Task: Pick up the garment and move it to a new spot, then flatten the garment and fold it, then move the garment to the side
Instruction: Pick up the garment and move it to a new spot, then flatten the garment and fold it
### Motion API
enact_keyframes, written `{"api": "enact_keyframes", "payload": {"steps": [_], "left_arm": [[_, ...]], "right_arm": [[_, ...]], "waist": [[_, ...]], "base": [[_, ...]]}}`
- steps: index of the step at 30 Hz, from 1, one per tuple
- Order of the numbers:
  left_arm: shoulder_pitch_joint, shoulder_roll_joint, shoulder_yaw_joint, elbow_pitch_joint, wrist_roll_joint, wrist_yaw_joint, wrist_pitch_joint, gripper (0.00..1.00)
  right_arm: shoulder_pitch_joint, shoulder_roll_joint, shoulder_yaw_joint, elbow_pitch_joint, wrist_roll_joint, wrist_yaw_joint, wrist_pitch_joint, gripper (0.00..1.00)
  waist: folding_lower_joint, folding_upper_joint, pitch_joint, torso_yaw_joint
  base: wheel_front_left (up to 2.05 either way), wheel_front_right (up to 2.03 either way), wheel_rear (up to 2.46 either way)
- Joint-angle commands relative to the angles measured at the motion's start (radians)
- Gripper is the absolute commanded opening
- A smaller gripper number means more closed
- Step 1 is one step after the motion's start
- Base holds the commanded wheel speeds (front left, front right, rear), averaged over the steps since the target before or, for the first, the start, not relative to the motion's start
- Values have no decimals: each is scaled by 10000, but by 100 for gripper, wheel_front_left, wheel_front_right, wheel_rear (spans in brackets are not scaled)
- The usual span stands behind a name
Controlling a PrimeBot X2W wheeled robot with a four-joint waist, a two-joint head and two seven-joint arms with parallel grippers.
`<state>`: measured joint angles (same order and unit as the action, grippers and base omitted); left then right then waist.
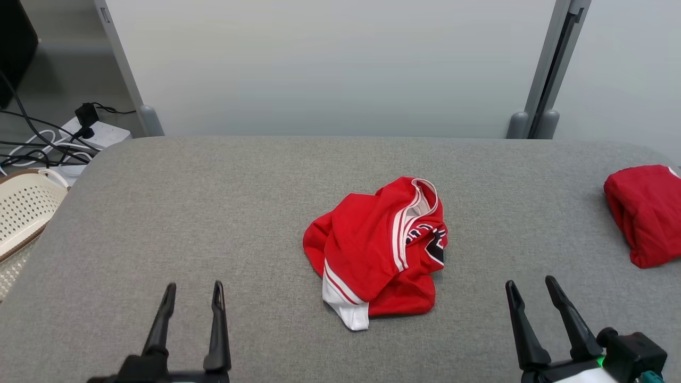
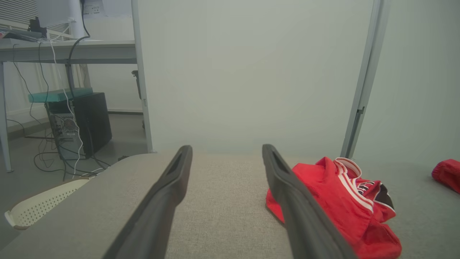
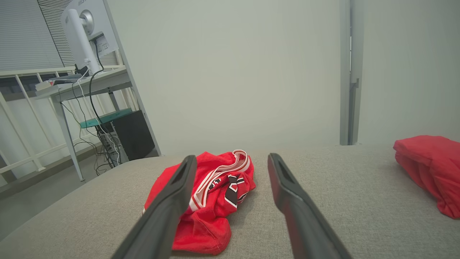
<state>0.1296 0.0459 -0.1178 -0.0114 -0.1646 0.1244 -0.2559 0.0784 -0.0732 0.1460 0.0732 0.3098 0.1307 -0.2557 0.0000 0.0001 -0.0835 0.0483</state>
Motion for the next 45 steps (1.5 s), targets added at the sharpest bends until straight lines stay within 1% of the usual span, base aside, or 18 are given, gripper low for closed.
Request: {"api": "enact_keyframes", "payload": {"steps": [1,4,8,13,26,40,42,45], "left_arm": [[-141,43,265,-181,114,-9,-58,100],[230,43,105,61,314,-65,-58,100],[529,43,-115,194,144,195,-58,100],[477,43,-326,209,281,308,-59,100],[397,43,-342,240,232,404,-59,100],[171,43,-455,335,257,369,-59,100],[117,43,-592,372,240,286,-59,100],[-48,43,-1027,617,263,14,-59,100]], "right_arm": [[-129,-119,188,-325,-40,0,-61,100],[44,-179,260,-307,-117,0,-61,100],[81,-169,325,-319,-109,0,-61,100],[15,-157,322,-343,-89,0,-61,100],[19,-194,351,-240,-50,0,-61,100],[1,-259,376,-204,9,0,-61,100],[0,-264,393,-203,8,0,-61,100],[-1,-268,413,-159,24,0,-61,100]], "waist": [[0,-1,-6,-1],[0,-1,-14,-28],[0,-1,5,-103],[0,-1,68,-93],[0,-1,73,-68],[0,-1,140,-42],[0,-1,166,-25],[0,-1,244,-5]], "base": [[0,0,0],[0,0,0],[0,0,0],[0,0,0],[0,0,0],[0,0,0],[0,0,0],[0,0,0]]}}
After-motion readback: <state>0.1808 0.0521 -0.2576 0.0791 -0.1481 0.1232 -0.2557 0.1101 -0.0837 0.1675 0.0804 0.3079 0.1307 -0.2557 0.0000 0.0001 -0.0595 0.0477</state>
